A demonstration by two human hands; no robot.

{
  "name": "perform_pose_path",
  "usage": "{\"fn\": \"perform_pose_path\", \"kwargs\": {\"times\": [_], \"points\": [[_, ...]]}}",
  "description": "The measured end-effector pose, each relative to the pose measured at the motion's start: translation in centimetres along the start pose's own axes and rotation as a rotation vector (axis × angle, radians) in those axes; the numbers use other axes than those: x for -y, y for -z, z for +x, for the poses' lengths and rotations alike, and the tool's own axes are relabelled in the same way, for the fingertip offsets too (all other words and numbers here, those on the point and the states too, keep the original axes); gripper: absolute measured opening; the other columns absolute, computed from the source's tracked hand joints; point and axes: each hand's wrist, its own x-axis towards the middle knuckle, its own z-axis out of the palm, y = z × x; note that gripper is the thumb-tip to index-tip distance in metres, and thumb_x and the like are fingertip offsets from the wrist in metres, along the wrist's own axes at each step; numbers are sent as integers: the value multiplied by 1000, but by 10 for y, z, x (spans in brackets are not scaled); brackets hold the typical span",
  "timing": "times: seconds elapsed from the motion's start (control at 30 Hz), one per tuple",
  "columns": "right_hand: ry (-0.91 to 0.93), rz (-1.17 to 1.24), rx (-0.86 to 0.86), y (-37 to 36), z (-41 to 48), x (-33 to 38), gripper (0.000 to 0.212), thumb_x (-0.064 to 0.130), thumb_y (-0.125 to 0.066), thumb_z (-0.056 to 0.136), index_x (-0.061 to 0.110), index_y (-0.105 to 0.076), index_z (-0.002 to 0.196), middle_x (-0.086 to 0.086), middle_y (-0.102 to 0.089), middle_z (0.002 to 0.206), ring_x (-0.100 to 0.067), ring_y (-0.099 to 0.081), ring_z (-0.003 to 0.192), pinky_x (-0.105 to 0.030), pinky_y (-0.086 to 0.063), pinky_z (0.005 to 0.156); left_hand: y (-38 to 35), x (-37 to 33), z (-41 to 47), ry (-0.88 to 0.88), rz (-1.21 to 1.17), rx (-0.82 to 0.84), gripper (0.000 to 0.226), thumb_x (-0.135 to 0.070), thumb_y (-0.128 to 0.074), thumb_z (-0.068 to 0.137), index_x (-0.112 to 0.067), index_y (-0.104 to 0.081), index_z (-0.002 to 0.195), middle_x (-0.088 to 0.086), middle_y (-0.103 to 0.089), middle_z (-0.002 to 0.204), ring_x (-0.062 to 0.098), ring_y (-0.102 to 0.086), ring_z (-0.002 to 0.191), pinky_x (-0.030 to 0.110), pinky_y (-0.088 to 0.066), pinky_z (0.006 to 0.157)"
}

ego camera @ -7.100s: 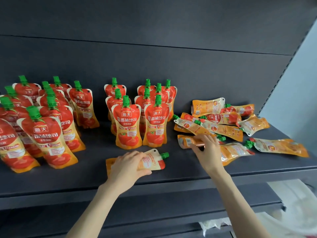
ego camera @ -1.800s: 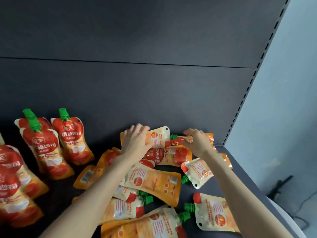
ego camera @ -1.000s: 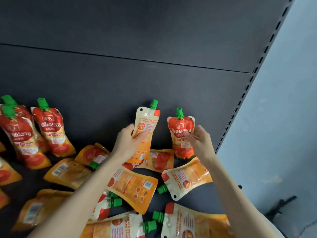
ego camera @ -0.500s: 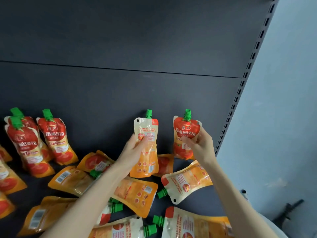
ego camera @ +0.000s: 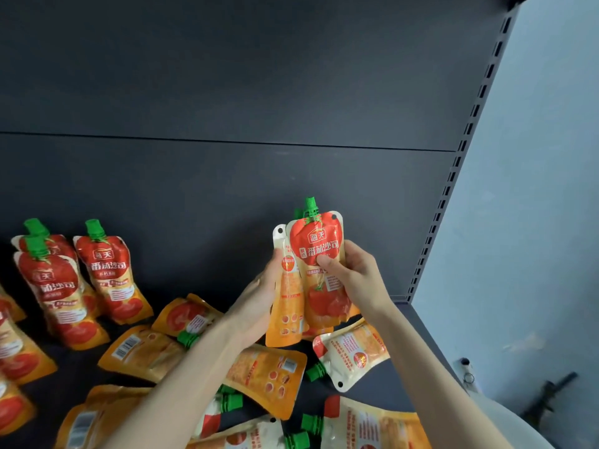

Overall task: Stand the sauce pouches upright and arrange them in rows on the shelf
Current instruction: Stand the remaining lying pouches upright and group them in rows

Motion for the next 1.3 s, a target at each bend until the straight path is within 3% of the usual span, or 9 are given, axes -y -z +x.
{"fn": "perform_pose_path", "kwargs": {"times": [0.1,0.23,0.37,0.43,0.53,0.67,0.83,1.03,1.3], "points": [[-22,12,-23,4,-1,0,22,19,-63,87,8,-60,106,-7,-70,102,-21,-69,91,-39,-57,81,2,1,-1,-12,-24,-13,47,-55,-48,86,-39,-47,130,-5,-63,123,13,-59,113,40,-48,94],[-21,-6,-86,15,-2,-1,19,16,-65,85,9,-62,103,-7,-71,100,-22,-70,90,-40,-57,80,-1,-5,4,-124,103,-67,25,-40,-51,89,-50,-49,111,-19,-59,111,2,-55,106,31,-45,93],[-22,-6,-126,29,-2,0,17,16,-65,85,15,-63,102,-4,-72,98,-19,-70,89,-37,-57,79,-4,-10,17,-224,360,-118,40,-49,-54,85,-38,-44,122,-20,-55,113,6,-50,115,30,-41,98],[-15,-6,-125,35,-2,0,17,17,-65,85,15,-63,102,-4,-72,97,-19,-70,88,-35,-57,78,-7,-12,23,-230,473,-189,45,-53,-60,79,-28,-47,114,-11,-58,104,8,-55,102,25,-46,85],[-9,3,-121,41,-2,-1,13,15,-65,85,19,-63,97,1,-73,92,-16,-71,84,-27,-57,70,-17,-13,29,-240,576,-300,54,-48,-69,75,-18,-43,111,-10,-55,95,2,-55,85,15,-39,62],[-6,25,-142,52,-1,-3,13,12,-65,84,19,-64,96,2,-73,87,-13,-71,80,-20,-55,64,-21,-13,38,-307,551,-364,59,-46,-72,72,-16,-39,111,-12,-54,94,-1,-54,83,13,-36,59],[-16,-45,-198,68,4,-9,13,14,-68,82,19,-65,94,5,-72,88,-9,-70,79,-20,-54,64,-23,-17,44,-289,429,-228,36,-44,-46,93,-21,-34,117,-12,-55,101,3,-58,89,13,-45,59],[-43,-28,-234,83,10,-23,16,13,-69,82,19,-68,96,4,-73,92,-8,-70,83,-21,-55,69,-20,-15,61,-432,327,-228,27,-21,-60,89,-23,-48,113,-11,-61,105,-2,-60,94,8,-49,66],[-119,2,-202,83,9,-45,16,13,-65,84,19,-67,99,2,-73,96,-13,-70,88,-25,-55,73,-23,0,75,-500,364,-201,28,-15,-66,84,-29,-53,104,-13,-65,98,-5,-64,89,9,-50,68]]}}
